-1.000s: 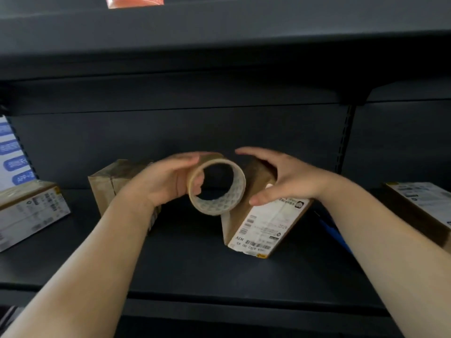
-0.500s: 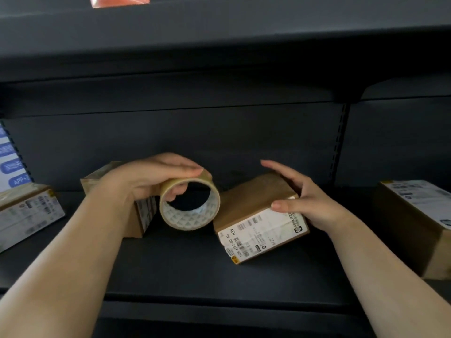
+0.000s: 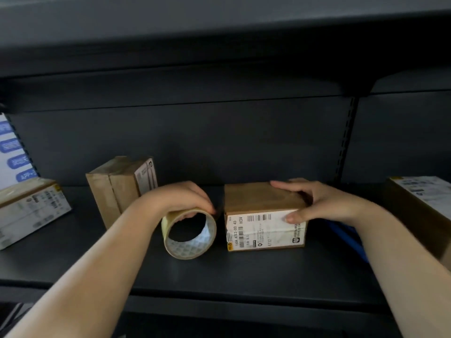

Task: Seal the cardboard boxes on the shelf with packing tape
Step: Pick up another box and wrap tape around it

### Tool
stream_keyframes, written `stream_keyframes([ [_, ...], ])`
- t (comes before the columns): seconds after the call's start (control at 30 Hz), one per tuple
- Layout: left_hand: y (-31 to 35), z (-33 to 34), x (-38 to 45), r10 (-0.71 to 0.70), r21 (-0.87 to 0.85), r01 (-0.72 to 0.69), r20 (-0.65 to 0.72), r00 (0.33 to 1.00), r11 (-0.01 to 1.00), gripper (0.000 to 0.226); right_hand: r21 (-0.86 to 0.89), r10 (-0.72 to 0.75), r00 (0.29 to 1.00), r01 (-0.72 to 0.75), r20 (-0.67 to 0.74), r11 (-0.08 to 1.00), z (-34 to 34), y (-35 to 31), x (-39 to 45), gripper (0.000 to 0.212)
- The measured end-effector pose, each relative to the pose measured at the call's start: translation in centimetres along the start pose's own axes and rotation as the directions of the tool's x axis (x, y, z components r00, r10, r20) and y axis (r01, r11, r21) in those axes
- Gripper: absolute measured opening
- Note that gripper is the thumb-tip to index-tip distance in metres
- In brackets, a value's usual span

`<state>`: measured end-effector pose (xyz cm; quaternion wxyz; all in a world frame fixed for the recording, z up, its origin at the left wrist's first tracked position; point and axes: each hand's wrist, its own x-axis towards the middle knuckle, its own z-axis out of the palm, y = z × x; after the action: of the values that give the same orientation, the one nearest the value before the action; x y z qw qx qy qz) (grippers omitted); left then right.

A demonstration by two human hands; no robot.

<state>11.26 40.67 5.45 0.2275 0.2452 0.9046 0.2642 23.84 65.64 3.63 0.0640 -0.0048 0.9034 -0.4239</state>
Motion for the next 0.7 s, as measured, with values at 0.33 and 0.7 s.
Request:
stream_keyframes([
  [0.33,1.8,1.9,1.3,-0.004,0.140,0.018,-0.098,0.995,0.990,0.025,-0.777,0.032,0.990,0.088,0.138,0.624,4.7,-7.8,5.6,0.119],
  [0.7,-1.3,-4.2,-3.8,0.353,-0.538,-0.298,-0.002,0.936,0.789,0.059,0.096,-0.357,0.931,0.363,-0.077,0.927,1.5,-4.7,3.3,0.084],
])
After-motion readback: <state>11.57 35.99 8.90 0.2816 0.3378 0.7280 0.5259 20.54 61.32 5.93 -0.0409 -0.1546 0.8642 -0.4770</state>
